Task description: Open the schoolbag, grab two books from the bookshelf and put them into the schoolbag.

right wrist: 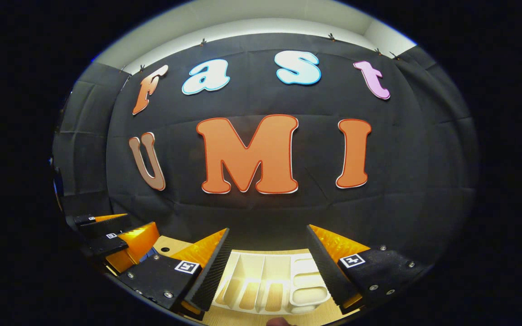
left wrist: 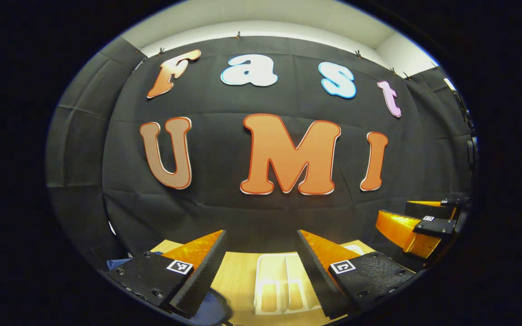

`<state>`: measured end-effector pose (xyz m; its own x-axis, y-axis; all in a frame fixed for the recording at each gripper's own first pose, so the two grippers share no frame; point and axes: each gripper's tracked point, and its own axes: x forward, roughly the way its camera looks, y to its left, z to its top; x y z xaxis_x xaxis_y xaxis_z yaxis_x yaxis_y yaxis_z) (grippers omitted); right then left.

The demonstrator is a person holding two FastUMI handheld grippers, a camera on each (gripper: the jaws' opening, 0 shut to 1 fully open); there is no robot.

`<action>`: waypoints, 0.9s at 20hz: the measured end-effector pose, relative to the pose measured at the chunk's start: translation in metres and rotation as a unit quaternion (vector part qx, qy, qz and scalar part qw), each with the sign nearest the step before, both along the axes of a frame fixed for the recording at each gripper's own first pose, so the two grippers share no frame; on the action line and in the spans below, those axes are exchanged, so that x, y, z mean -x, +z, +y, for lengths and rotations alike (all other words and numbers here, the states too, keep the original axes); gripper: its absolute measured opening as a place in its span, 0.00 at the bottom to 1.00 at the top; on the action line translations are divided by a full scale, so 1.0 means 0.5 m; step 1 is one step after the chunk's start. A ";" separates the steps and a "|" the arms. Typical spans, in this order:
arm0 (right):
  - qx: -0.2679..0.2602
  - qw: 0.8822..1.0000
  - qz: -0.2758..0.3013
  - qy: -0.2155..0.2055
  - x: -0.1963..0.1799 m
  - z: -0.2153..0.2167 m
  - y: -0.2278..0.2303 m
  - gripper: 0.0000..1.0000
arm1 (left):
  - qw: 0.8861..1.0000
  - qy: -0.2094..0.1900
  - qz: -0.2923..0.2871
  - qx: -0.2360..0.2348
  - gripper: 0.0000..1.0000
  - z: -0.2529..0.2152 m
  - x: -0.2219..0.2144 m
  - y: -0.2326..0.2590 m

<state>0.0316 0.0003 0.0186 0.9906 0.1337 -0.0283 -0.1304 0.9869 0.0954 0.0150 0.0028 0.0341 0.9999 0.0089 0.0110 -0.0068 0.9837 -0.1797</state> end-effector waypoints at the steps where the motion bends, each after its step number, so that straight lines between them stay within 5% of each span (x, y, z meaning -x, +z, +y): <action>1: -0.005 1.000 0.000 -0.003 0.001 -0.006 -0.003 1.00 | 1.000 0.005 -0.013 0.005 0.94 -0.001 0.009 0.013; 13: -0.009 0.998 -0.054 -0.028 0.036 -0.034 0.030 1.00 | 0.993 0.068 -0.092 -0.006 0.94 0.051 0.069 0.083; 18: -0.005 0.996 -0.080 -0.034 0.047 -0.038 0.044 0.96 | 0.993 0.054 -0.106 -0.029 0.94 0.032 0.073 0.090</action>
